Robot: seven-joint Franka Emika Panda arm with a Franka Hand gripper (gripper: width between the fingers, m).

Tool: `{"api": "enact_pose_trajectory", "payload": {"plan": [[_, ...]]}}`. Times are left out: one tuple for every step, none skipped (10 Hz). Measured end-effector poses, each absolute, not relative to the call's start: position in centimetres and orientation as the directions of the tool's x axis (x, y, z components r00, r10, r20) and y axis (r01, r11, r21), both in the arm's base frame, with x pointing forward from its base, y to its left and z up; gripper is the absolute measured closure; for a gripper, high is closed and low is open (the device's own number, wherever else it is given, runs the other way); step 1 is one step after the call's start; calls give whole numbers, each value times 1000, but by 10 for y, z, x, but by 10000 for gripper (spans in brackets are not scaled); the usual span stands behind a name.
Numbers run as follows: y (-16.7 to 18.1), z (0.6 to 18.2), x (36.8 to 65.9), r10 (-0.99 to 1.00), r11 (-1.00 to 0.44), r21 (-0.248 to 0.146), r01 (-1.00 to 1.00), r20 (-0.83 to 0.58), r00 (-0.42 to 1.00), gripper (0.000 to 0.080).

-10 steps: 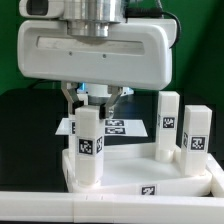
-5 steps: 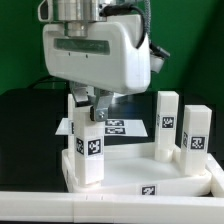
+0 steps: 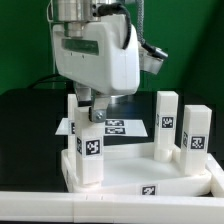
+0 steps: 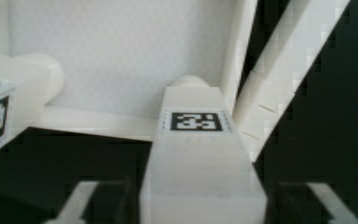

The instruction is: Assemble desk

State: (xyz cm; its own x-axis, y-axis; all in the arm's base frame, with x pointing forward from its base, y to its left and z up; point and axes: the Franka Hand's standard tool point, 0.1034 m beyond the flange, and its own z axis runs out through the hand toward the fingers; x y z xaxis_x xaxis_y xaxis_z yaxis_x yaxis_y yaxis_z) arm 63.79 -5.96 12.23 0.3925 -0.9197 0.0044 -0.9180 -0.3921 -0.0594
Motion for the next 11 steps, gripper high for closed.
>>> {"api": "enact_pose_trajectory", "payload": {"plan": [[-60, 121, 637, -894, -448, -55, -892, 10, 448, 317], [-60, 121, 637, -833, -553, -51, -831, 18, 553, 188], [-60, 121, 637, -788, -615, -50, -787, 21, 615, 188], [-58, 121, 638, -739, -673, -49, -738, 25, 673, 159], [-57, 121, 638, -663, -749, -46, -661, 30, 748, 159], [-56, 121, 638, -605, -796, -44, -603, 33, 796, 151], [-56, 121, 638, -542, -840, -41, -541, 36, 839, 151], [-55, 121, 638, -469, -883, -38, -468, 40, 882, 150], [-53, 121, 639, -396, -918, -34, -395, 43, 917, 150], [-52, 121, 639, -327, -945, -27, -326, 46, 944, 150], [-51, 121, 639, -285, -958, -24, -284, 47, 957, 150]]}}
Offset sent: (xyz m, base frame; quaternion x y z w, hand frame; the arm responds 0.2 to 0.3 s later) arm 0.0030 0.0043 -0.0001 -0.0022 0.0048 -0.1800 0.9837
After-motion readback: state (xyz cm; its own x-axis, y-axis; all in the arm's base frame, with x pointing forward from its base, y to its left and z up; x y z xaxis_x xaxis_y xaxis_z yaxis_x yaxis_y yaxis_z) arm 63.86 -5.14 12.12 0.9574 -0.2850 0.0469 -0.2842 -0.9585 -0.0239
